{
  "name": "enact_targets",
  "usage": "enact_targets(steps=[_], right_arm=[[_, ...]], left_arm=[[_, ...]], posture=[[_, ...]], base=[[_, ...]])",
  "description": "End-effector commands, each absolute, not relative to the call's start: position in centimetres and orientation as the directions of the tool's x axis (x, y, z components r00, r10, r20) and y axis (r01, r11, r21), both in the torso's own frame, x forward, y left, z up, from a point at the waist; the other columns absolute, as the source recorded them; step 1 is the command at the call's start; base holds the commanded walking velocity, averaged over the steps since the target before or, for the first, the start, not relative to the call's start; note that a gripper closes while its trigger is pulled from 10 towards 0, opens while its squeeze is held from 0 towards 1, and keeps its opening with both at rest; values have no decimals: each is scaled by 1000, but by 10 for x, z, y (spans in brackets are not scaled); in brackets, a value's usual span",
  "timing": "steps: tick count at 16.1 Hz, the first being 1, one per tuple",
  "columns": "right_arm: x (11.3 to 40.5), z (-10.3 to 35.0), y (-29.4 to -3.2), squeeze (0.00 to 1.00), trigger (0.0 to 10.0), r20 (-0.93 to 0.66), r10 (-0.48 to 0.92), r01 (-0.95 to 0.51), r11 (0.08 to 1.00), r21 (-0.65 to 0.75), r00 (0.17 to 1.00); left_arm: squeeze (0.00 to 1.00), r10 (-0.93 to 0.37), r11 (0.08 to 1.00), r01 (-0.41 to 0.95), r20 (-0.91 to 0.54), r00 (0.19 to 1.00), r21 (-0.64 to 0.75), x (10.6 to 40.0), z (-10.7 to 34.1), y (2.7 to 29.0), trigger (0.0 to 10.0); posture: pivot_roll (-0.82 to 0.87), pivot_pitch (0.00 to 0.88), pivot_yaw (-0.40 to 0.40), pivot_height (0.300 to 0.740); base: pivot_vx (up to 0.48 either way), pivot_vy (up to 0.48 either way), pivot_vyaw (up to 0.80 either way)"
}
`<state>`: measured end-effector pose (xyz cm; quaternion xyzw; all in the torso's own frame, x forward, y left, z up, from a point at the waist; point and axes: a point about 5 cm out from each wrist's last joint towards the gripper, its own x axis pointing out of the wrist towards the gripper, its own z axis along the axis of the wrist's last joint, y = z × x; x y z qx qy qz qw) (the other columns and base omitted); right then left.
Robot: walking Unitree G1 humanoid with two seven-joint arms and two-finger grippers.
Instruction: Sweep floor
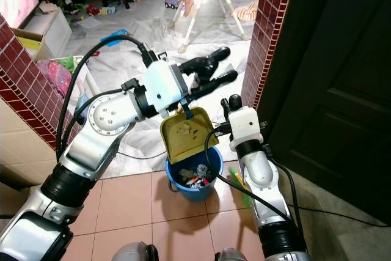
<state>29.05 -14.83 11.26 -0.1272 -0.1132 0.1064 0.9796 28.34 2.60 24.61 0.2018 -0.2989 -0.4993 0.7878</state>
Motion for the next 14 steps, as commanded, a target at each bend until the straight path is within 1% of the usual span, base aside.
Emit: enact_targets(steps=[1,2,5,6,7,8,9,10,12,13,14], right_arm=[[294,123,-145,0,10000,245,256,-180,939,-294,935],[294,122,-145,0,10000,242,257,-181,938,-297,936],[295,123,-146,0,10000,241,258,-179,935,-306,936],[295,122,-145,0,10000,240,260,-179,933,-312,935],[295,122,-145,0,10000,240,259,-177,932,-317,936],[295,122,-146,0,10000,240,257,-174,932,-317,936],[295,122,-146,0,10000,238,259,-177,931,-319,936],[295,121,-145,0,10000,237,265,-180,928,-326,935],[297,121,-144,0,10000,234,270,-188,928,-321,934],[298,122,-144,0,10000,235,275,-191,925,-328,932],[298,122,-144,0,10000,237,273,-187,925,-332,932]], left_arm=[[0,-924,381,663,228,309,644,281,249,26,10000],[0,-945,322,691,176,275,647,276,243,23,10000],[0,-939,340,672,200,279,658,280,253,25,10000],[0,-962,269,714,155,223,647,271,250,22,10000],[0,-969,247,720,141,205,649,268,250,22,10000],[0,-944,329,682,222,243,653,274,264,26,10000],[0,-971,237,716,125,206,657,268,254,24,10000],[0,-978,191,690,75,195,698,265,248,23,10000],[0,-965,253,731,114,236,634,274,252,28,10000],[0,-977,204,807,65,203,555,268,247,27,10000],[0,-986,129,808,-14,168,575,263,238,27,10000]], posture=[[-86,0,55,740],[-86,0,54,740],[-88,0,54,740],[-88,0,54,740],[-91,0,53,740],[-91,0,52,740],[-91,0,52,740],[-88,0,45,740],[-86,0,46,740],[-86,0,46,740],[-84,0,45,740]], base=[[0,0,0],[0,0,0],[0,0,0],[0,0,0],[0,0,0],[0,0,0],[0,0,0],[0,0,0],[0,0,0],[0,0,0],[0,0,0]])
